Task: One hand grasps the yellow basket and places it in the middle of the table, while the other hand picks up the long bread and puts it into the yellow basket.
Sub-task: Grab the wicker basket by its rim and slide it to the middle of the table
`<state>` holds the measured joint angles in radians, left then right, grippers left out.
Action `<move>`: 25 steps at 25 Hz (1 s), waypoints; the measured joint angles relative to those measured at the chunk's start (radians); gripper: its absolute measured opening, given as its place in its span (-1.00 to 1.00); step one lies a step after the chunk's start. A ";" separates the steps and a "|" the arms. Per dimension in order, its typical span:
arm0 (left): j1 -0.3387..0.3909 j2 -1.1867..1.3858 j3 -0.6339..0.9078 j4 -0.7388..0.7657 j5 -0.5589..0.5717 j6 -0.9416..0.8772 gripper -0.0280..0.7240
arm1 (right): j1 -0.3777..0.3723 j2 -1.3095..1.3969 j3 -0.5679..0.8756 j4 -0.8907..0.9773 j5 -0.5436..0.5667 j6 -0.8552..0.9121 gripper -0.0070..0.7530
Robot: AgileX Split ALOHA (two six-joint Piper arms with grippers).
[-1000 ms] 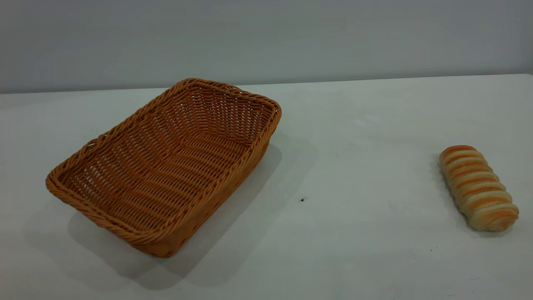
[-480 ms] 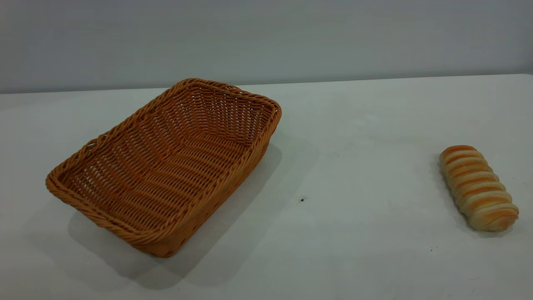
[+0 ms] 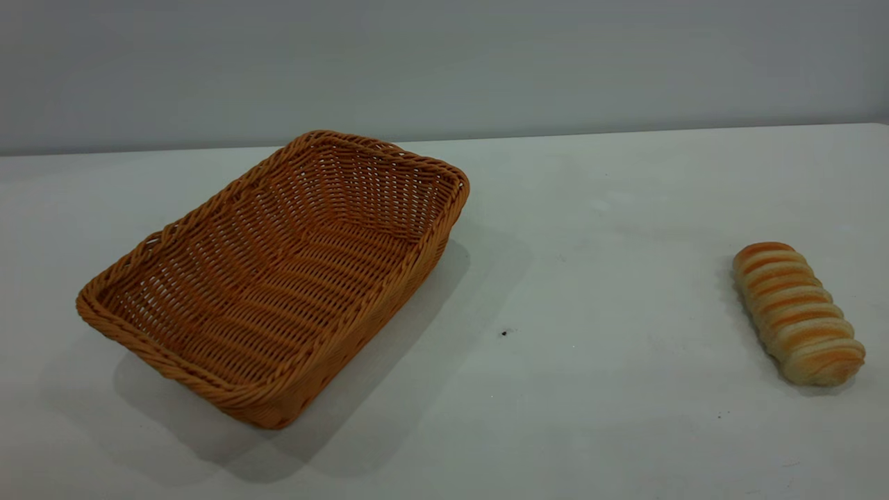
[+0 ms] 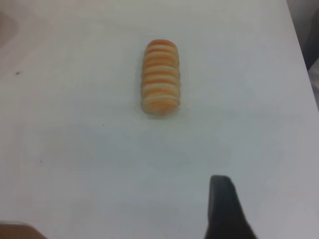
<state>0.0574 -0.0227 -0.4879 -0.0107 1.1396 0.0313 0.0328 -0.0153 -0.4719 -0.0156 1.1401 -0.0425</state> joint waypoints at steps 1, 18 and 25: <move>0.000 0.000 0.000 0.000 0.000 0.000 0.56 | 0.000 0.000 0.000 0.000 0.000 0.000 0.29; -0.153 0.098 -0.002 0.031 -0.009 -0.071 0.46 | 0.030 0.000 0.000 0.016 -0.004 0.011 0.29; -0.156 0.411 -0.046 0.029 -0.180 -0.196 0.44 | 0.097 0.140 -0.076 -0.097 -0.061 0.081 0.29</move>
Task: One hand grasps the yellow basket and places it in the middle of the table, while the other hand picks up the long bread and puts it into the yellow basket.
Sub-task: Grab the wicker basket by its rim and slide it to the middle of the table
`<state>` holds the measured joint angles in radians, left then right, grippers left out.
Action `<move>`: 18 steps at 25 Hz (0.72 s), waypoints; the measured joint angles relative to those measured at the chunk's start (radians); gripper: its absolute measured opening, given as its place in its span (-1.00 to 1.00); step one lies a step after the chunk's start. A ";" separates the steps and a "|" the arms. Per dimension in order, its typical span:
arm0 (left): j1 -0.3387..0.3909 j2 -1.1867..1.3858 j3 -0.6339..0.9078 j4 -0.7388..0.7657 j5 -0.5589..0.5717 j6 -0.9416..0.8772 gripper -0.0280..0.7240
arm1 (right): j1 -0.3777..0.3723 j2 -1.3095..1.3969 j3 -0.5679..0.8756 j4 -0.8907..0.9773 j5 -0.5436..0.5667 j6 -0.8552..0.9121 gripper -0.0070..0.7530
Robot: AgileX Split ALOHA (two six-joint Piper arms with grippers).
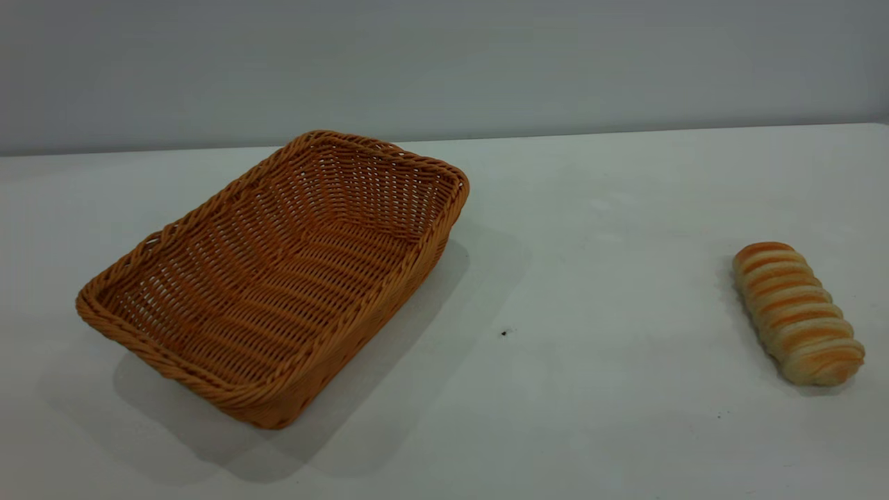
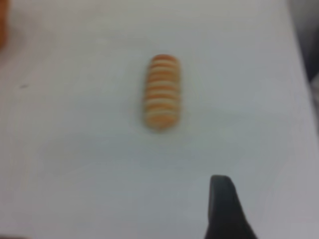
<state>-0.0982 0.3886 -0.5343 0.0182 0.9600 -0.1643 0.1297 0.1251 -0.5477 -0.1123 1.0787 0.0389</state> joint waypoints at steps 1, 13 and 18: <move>0.000 0.043 -0.001 -0.001 -0.017 -0.019 0.44 | 0.003 0.045 -0.018 -0.026 -0.014 0.008 0.29; -0.002 0.567 -0.001 -0.079 -0.276 -0.116 0.44 | 0.091 0.594 -0.256 -0.120 -0.104 0.032 0.29; -0.002 0.715 -0.001 -0.164 -0.487 -0.117 0.44 | 0.091 0.774 -0.269 -0.125 -0.193 0.058 0.29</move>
<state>-0.0997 1.1039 -0.5356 -0.1455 0.4729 -0.2812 0.2211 0.8993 -0.8166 -0.2373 0.8857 0.0969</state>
